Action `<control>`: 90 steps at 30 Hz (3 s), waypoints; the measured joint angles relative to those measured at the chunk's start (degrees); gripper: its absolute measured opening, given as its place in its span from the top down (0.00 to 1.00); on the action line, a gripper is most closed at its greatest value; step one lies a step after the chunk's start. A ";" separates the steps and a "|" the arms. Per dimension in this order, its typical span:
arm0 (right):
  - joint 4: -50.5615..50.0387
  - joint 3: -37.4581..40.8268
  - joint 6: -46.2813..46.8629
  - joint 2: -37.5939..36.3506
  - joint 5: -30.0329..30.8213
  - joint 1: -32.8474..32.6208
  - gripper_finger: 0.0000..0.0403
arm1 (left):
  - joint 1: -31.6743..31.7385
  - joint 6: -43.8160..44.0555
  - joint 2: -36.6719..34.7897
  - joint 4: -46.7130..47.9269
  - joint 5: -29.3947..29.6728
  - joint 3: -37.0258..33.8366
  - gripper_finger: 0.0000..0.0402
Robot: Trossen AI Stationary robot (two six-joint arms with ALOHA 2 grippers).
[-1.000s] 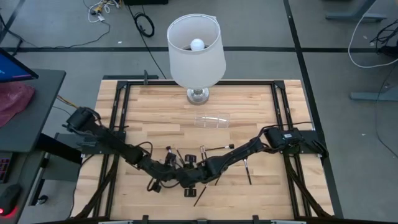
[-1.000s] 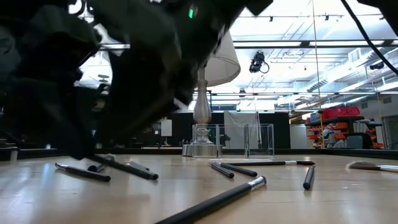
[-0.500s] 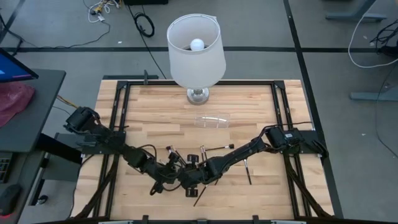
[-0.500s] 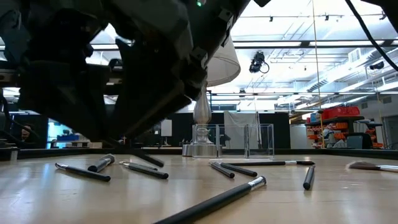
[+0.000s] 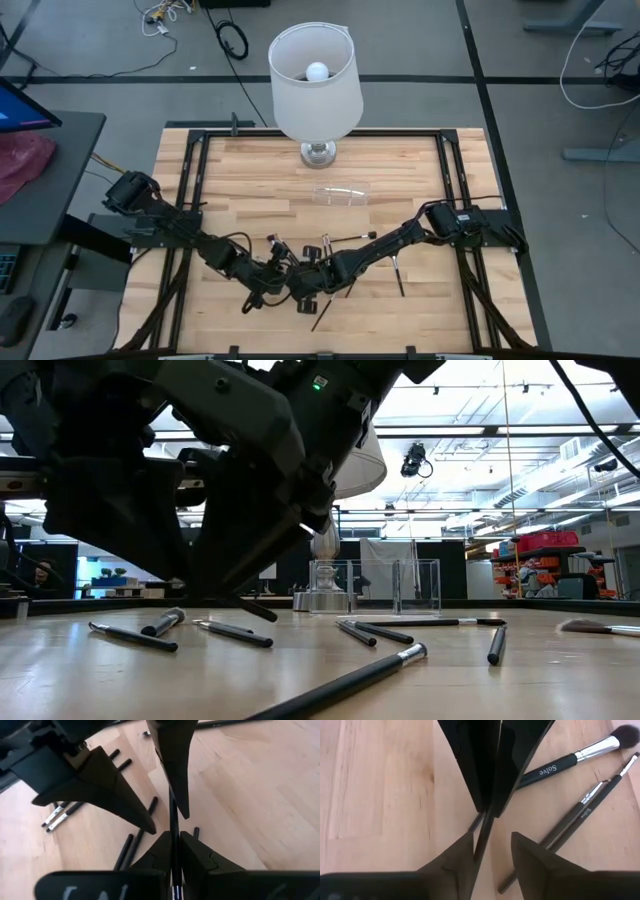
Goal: Put items in baskets/containers
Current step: Put the black eyeshadow brush into the transparent organizer
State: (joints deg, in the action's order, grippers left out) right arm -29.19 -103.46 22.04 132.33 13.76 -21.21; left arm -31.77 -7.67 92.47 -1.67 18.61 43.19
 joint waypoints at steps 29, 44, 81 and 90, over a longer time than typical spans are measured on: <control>-4.83 -0.02 4.83 -0.71 1.36 0.28 0.97 | -3.54 2.69 -3.89 4.28 23.56 0.16 0.60; -30.61 0.01 12.39 -17.42 21.59 -0.63 0.96 | -10.21 8.51 -26.80 15.02 32.93 0.12 0.57; 15.91 52.61 -1.41 -54.37 41.57 4.10 0.97 | 41.37 -9.90 -31.23 -6.13 -30.83 -0.56 0.57; 73.23 70.74 -24.65 -53.52 7.01 16.35 0.97 | 45.62 -9.87 -20.10 -19.74 -36.41 -0.58 0.57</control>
State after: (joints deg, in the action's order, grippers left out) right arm 44.04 -32.72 -2.61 78.81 20.77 -4.86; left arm 13.85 -17.53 72.36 -21.41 -17.80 42.61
